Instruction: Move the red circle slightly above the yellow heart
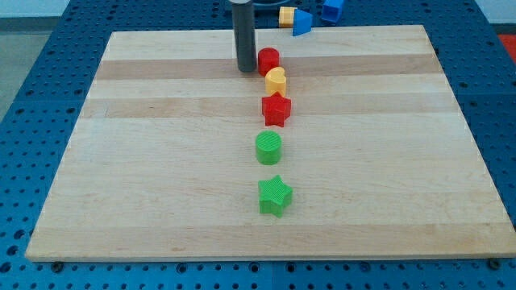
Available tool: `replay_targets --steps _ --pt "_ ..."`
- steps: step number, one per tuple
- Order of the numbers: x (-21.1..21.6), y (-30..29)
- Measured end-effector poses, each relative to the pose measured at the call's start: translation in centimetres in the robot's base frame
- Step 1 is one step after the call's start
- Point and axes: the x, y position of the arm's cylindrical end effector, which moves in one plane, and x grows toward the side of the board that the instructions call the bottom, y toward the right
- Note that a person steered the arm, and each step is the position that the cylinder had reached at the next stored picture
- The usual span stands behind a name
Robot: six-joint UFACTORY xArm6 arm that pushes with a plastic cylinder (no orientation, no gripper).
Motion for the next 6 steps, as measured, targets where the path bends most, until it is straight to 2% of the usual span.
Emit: replay_targets --steps 1,2,3,4,6 --pt "0.0 1.9" --pt "-0.2 1.1" --pt "0.3 -2.6" --pt "4.0 -2.3" --pt "4.5 2.0"
